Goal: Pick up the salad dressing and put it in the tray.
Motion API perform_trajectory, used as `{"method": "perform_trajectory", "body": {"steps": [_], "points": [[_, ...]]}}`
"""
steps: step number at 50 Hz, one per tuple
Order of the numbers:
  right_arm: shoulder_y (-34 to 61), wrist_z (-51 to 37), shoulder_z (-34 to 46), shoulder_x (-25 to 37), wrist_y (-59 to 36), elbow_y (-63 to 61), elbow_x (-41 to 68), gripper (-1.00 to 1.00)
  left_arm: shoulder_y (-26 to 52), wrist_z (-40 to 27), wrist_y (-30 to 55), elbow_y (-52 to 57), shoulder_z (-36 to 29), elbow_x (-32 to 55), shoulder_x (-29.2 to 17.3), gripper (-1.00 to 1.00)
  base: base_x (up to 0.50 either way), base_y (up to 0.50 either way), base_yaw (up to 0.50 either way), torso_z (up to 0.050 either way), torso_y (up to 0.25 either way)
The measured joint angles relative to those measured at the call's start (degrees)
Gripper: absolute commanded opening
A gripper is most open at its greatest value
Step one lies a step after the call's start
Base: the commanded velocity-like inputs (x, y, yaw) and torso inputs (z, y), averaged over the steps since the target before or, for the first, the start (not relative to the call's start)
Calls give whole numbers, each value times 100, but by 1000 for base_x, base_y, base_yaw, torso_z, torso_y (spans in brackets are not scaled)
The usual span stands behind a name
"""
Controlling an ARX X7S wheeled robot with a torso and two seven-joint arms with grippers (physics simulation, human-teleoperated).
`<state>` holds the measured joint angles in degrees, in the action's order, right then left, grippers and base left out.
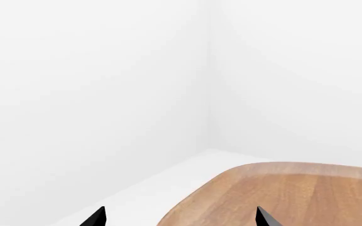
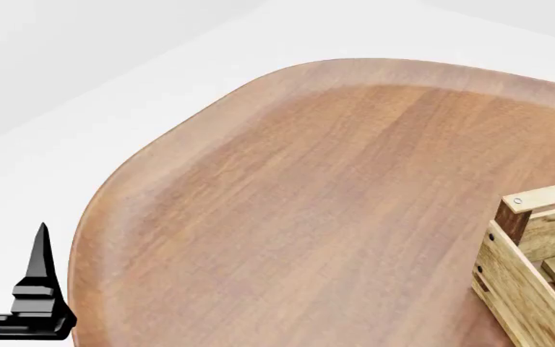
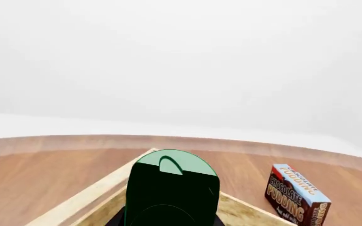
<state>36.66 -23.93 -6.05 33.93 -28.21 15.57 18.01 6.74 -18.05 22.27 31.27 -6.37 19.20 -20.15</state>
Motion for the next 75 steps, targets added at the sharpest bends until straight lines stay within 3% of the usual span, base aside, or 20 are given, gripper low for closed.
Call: {"method": "perform_trajectory", "body": {"steps": [17,37,75], "points": [[827,46,134,37,776,2033,-373,-100,11,-33,7,10,-51,-10,-28,100,0,0,0,0,1],[1678,186,218,-114,2634,5209,-801,-100,36,-60,2,12,-106,-25,-69,100,0,0,0,1,1],[1164,103,-727,-406,3540,5943,-1470,-100,23,-104,-58,-23,-161,-11,-120,100,0,0,0,0,1]]}}
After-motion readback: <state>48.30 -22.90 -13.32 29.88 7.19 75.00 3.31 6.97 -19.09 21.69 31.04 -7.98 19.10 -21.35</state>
